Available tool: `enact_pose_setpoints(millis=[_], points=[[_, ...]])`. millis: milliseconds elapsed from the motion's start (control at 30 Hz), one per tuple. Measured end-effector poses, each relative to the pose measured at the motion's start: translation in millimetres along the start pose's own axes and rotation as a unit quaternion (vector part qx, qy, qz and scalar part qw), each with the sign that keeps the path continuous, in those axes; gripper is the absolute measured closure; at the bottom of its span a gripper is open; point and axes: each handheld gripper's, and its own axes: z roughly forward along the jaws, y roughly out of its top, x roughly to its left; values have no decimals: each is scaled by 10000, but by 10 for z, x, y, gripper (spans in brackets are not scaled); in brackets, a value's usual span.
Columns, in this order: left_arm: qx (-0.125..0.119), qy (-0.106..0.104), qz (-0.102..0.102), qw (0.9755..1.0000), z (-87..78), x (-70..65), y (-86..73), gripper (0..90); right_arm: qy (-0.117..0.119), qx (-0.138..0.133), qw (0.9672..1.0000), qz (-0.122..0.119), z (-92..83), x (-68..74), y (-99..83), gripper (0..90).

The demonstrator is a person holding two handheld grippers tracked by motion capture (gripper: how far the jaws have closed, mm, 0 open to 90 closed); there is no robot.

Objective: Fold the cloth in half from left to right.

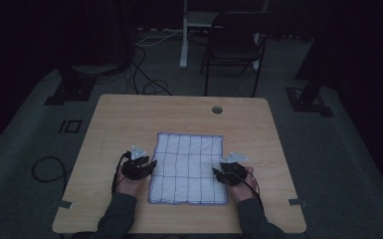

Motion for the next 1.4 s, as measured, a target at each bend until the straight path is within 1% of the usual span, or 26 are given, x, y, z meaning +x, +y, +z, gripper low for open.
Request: enact_pose_setpoints(millis=[67,167,400,500,567,733,800,867,900,967,1067,1133,1200,1267,1400], points=[[24,29,-47,10000,4,-10,-16,584,9,-8,10000,-3,0,-3,-3,571],[81,87,-43,9999,13,-25,-28,580,25,-29,10000,-13,0,-10,-9,568],[74,73,6,9999,24,-72,-34,558,40,-44,10000,7,-6,-12,-20,562],[47,-30,48,10000,40,-93,-30,555,33,-52,10000,5,-8,-8,-24,562],[-9,-194,97,9998,68,-104,-23,554,33,-53,10000,11,-8,-7,-24,562],[-18,-214,74,9997,99,-124,0,555,26,-55,10000,7,-7,-4,-23,562],[-22,-217,140,9997,107,-152,4,584,33,-47,10000,24,-8,-6,-24,561],[2,-150,213,9997,109,-184,9,642,90,-49,9999,42,-9,-21,-26,553],[15,-157,227,9996,109,-191,12,682,103,-47,9999,50,-12,-23,-26,552],[26,-197,206,9996,109,-192,15,766,90,-68,9999,46,-23,-19,-27,553],[51,-268,159,9995,103,-164,13,835,38,-176,9998,38,-65,-30,-24,563],[51,-293,115,9995,99,-150,11,851,19,-240,9997,72,-97,-56,-29,565],[65,-280,143,9995,93,-133,12,856,-6,-241,9996,122,-115,-90,-41,565],[73,-250,125,9996,85,-108,9,857,-42,-254,9995,172,-136,-121,-54,566],[67,-209,-4,9998,65,-36,-3,861,-80,-290,9993,233,-168,-160,-64,565]])
